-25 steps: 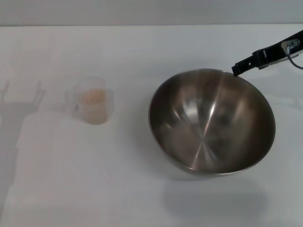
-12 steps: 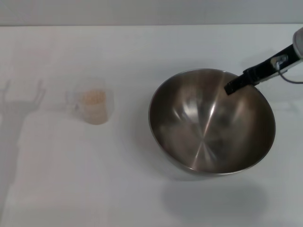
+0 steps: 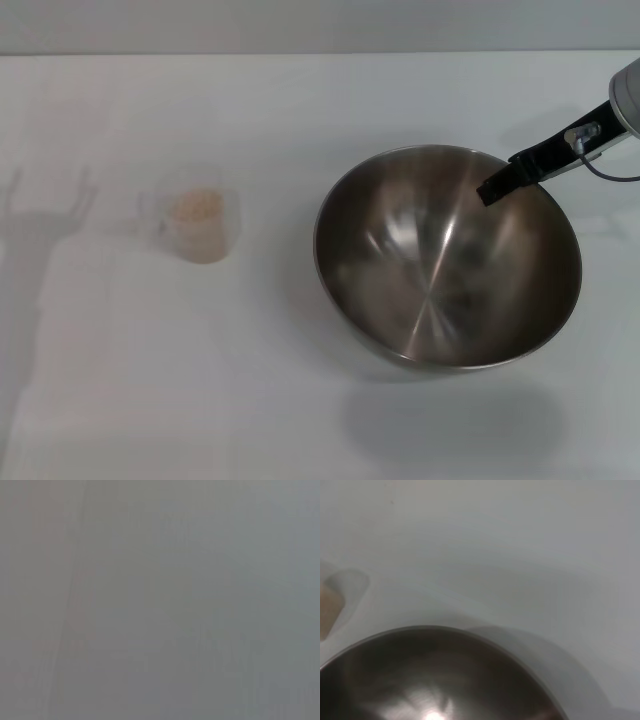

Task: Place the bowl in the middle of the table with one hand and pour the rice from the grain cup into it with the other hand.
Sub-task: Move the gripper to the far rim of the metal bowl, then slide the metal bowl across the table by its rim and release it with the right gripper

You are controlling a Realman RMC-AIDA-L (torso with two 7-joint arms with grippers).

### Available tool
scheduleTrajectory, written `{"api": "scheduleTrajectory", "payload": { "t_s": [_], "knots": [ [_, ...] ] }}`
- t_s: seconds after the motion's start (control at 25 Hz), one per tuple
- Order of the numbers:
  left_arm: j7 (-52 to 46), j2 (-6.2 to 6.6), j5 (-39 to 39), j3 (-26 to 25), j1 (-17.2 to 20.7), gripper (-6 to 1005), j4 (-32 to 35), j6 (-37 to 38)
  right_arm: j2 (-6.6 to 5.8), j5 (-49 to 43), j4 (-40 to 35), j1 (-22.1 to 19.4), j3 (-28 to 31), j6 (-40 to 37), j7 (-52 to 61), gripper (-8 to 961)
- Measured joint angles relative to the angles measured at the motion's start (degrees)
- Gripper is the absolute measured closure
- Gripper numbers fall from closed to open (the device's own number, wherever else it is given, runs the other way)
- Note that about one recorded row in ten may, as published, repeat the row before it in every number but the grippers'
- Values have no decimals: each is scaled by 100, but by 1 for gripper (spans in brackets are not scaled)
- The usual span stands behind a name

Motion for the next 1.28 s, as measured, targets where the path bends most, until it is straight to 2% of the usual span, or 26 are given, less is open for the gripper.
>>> {"api": "scheduleTrajectory", "payload": {
  "t_s": [0.4, 0.84, 1.28],
  "knots": [
    [0, -1, 0, -13, -13, 153, 0, -4, 0, -122, -175, 58, -66, -15, -9, 736],
    [0, -1, 0, -11, -17, 154, 0, -4, 23, -126, -115, 43, -49, -71, -74, 915],
    [0, 8, 1, -11, -22, 154, 0, -3, 25, 261, 185, 9, 466, -334, -204, 931]
  ]
}}
